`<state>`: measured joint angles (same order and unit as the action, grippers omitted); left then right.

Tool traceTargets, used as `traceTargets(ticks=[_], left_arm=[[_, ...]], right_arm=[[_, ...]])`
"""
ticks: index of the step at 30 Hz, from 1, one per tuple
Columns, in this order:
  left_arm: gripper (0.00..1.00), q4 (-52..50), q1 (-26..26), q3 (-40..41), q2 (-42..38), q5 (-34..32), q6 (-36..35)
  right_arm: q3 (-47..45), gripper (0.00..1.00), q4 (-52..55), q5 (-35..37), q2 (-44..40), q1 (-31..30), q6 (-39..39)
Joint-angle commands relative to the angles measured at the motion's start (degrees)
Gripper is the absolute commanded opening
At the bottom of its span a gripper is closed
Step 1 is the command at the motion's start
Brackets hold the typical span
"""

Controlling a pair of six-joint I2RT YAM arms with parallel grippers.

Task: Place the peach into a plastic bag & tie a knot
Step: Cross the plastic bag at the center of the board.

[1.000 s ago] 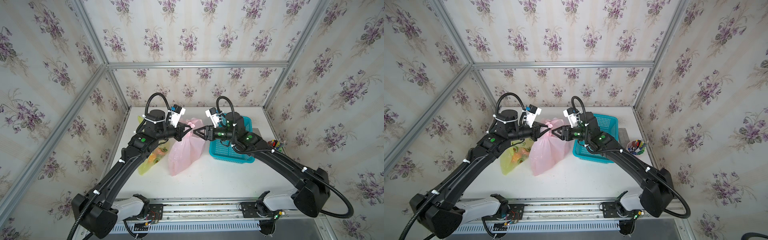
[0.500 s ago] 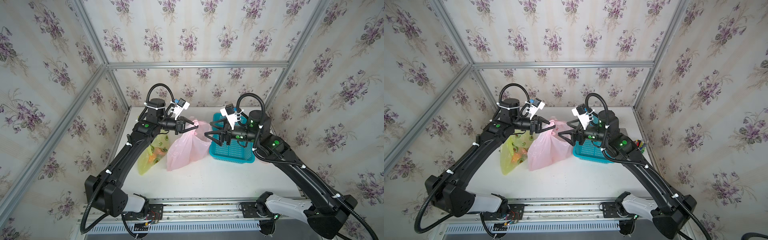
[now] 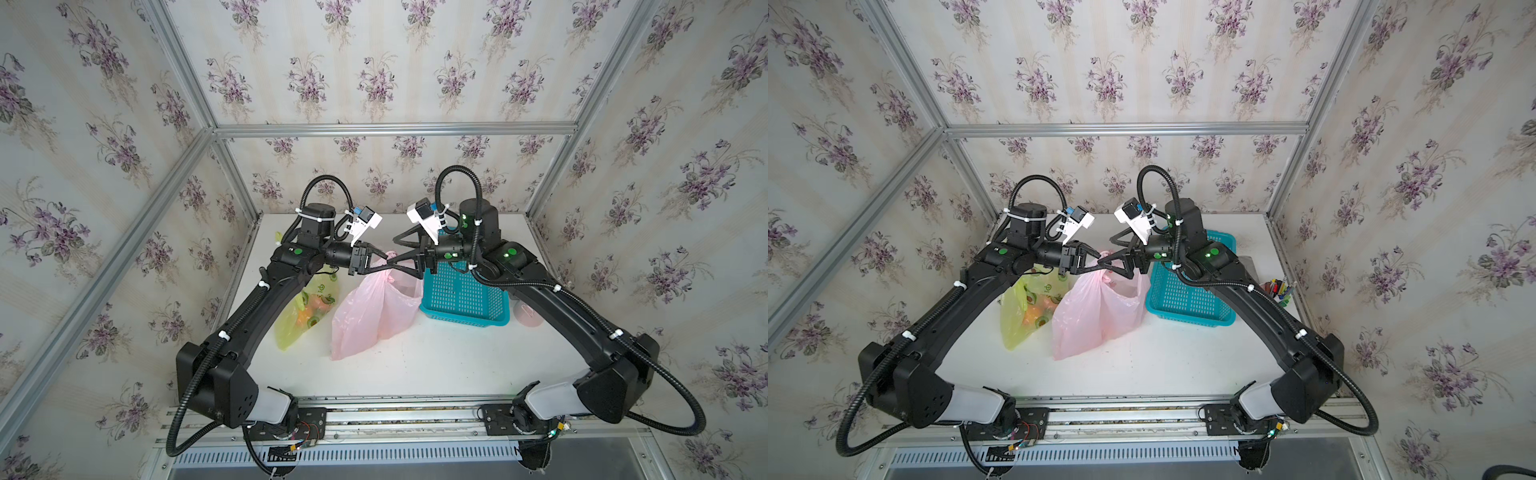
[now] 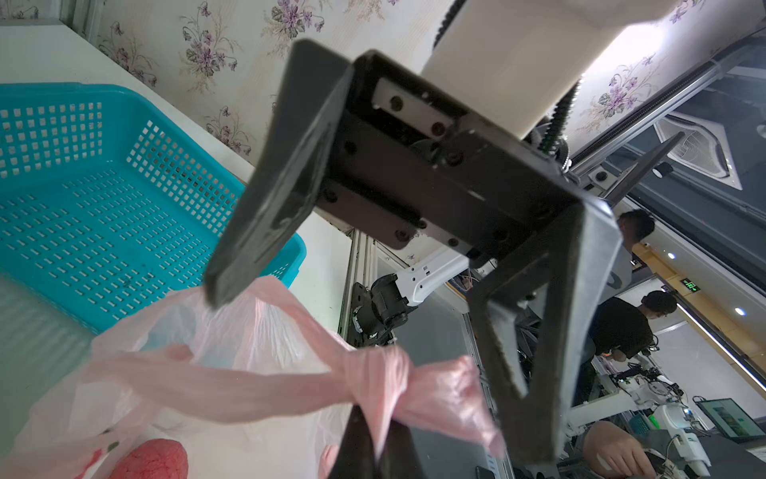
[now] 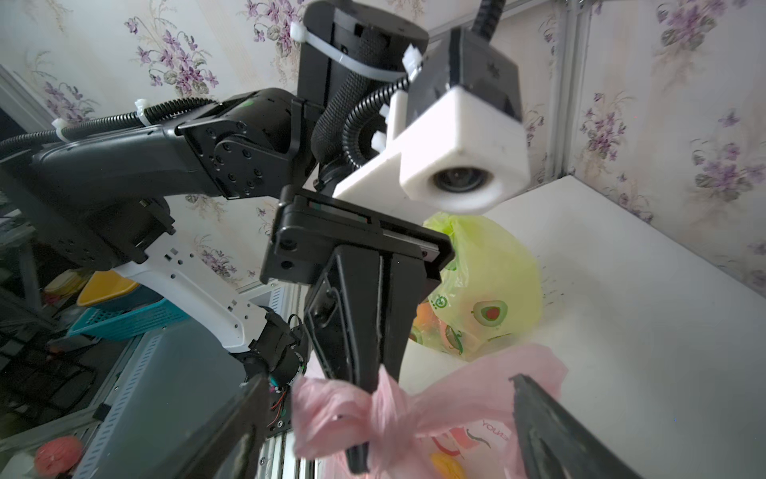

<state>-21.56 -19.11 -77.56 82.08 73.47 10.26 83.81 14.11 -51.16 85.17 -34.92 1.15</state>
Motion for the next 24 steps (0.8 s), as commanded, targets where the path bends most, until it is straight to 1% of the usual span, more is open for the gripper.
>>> traceTargets(ticks=[1,4,8,11,14,16,18,19,21,22,23,24], left_arm=[[0.0,-0.21,0.05,-0.87,-0.46,1.59,-1.14],[0.0,-0.48,0.06,-1.19,-0.45,1.59,-1.12],[0.02,-0.85,0.04,-1.19,-0.46,1.08,-1.3],[0.02,-1.03,0.09,-0.98,-0.43,0.97,-1.38],[0.02,-1.08,0.1,-0.96,-0.47,1.28,-1.3],[0.03,-1.11,0.06,-1.08,-0.43,1.63,-1.21],[0.04,-1.11,0.05,-1.15,-0.43,2.4,-1.02],[0.04,-1.11,0.06,-1.27,-0.44,2.68,-0.87],[0.04,-1.12,0.02,-1.2,-0.45,3.08,-0.68],[0.04,-1.11,-0.05,-1.19,-0.43,3.24,-0.59],[0.05,-1.11,-0.05,-1.19,-0.46,3.54,-0.52],[0.05,-1.18,-0.05,-1.18,-0.43,3.85,-0.42]], right_arm=[[2.49,0.87,5.11,-8.45,3.57,0.09,4.95],[2.38,0.85,5.97,-9.48,4.87,0.12,5.79],[0.43,0.81,3.91,-13.71,4.66,0.02,4.94],[-0.05,0.71,3.64,-14.73,4.97,-0.06,4.45],[-0.05,0.59,4.48,-14.85,5.3,-0.13,4.58],[-0.14,0.56,4.52,-14.38,5.43,-0.15,4.44],[-0.48,0.47,3.38,-13.6,5.5,-0.24,3.42],[-0.56,0.45,2.86,-13.45,5.58,-0.24,2.98],[-0.58,0.43,2.12,-12.31,5.89,-0.24,2.21],[-0.49,0.47,1.68,-11.86,5.97,-0.23,1.83],[-0.51,0.53,0.93,-11.08,6.05,-0.21,1.3],[-0.62,0.57,-0.17,-10.65,6.05,-0.24,0.7]])
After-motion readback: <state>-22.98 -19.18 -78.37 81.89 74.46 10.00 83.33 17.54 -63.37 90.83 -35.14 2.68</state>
